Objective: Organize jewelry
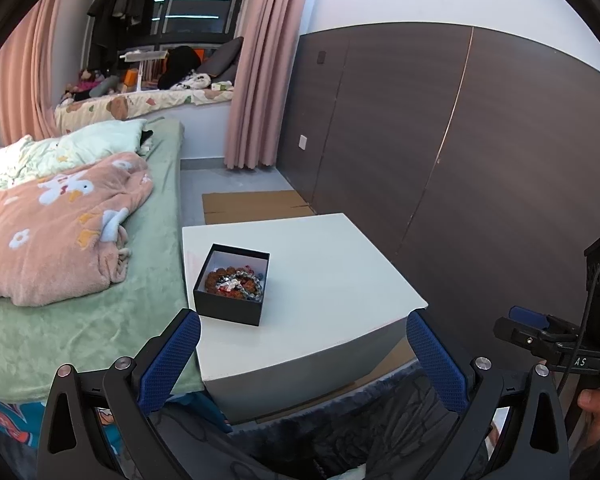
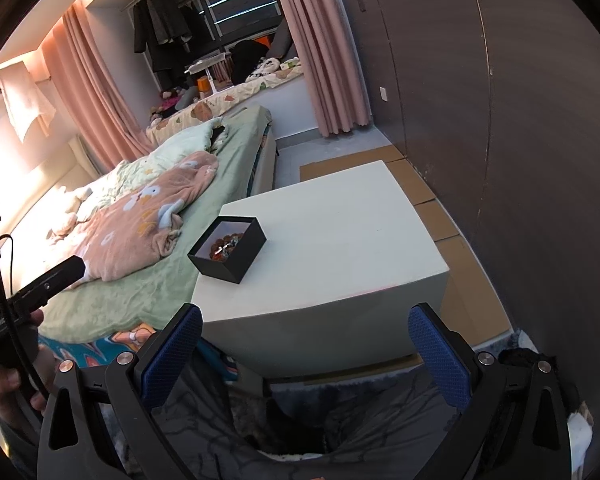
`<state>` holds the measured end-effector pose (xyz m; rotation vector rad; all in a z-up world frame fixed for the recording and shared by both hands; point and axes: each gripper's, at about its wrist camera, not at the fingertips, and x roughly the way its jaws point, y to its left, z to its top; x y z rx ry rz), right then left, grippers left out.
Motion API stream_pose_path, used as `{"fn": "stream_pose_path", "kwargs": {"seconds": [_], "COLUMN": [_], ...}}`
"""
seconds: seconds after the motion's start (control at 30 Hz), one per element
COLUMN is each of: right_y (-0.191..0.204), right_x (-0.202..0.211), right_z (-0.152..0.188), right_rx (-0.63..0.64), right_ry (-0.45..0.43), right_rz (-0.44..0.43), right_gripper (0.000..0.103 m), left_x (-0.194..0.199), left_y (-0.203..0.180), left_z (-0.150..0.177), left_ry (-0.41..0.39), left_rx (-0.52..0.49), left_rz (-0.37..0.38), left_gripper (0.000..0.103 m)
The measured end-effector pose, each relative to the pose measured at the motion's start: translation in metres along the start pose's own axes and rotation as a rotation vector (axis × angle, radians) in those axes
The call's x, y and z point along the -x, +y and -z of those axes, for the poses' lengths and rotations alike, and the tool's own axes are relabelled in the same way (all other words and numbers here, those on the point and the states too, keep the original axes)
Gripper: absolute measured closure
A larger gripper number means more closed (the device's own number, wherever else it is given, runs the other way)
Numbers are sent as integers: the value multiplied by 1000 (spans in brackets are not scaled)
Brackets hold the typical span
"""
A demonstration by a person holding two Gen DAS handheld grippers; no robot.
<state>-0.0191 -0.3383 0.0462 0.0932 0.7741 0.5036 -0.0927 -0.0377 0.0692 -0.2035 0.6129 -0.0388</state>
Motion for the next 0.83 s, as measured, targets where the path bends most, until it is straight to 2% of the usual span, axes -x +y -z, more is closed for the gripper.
{"fn": "stream_pose_path", "kwargs": {"seconds": [0.47, 0.83], "right_y": [-2, -4], "right_x": [14, 14], "right_z": [-3, -4], "right_rx": [19, 10], "right_ry": [-17, -10], "right_rz": [23, 24], "right_gripper": [0, 0], "left_x": [-4, -2], "left_y": [-6, -6], "left_z": [0, 1], "left_ry": [-4, -22], "left_rx": [7, -2], "left_rz": [19, -9], "left_gripper": [0, 0]}}
